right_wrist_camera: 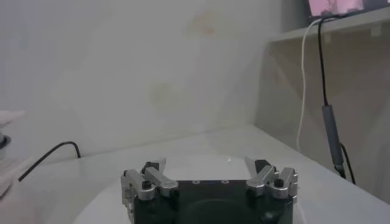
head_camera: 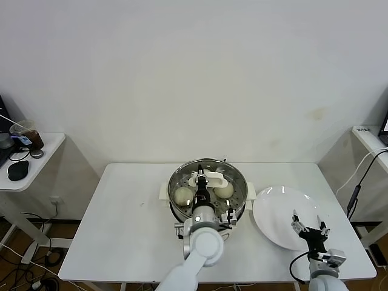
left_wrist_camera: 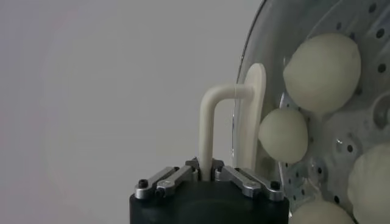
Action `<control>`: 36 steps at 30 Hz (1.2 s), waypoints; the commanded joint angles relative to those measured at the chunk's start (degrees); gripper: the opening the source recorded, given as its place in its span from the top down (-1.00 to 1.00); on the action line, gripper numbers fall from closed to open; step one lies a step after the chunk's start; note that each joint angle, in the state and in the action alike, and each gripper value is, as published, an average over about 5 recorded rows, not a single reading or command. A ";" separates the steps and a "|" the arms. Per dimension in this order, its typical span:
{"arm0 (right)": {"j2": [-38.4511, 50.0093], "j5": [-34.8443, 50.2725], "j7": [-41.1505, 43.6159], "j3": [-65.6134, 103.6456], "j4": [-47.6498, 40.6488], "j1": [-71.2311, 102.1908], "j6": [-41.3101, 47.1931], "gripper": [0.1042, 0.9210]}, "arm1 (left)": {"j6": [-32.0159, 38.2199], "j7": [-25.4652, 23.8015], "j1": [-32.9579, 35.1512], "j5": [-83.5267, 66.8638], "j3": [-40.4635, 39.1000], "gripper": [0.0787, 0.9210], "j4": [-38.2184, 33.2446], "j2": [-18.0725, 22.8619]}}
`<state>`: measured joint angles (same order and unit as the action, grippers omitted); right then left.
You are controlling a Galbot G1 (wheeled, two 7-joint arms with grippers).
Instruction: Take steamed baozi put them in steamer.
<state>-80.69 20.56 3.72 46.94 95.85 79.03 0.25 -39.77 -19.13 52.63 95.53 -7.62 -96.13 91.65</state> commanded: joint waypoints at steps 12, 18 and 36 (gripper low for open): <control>0.07 -0.08 -0.01 0.06 0.09 0.17 -0.19 -0.76 | 0.17 3.91 1.28 -1.46 -0.38 0.78 1.01 -0.11; -0.07 -0.18 -0.01 0.03 0.25 0.32 -0.16 -0.76 | 0.20 4.63 1.38 -2.54 -0.73 0.72 0.18 -0.49; 0.33 -0.36 -0.05 0.50 0.14 0.39 -0.01 -0.76 | 0.29 0.39 10.62 -2.79 -2.79 -0.48 -16.64 -6.27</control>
<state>-80.59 20.15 3.71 47.26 95.84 79.38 0.12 -39.49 -17.20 58.07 92.93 -10.08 -103.84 87.88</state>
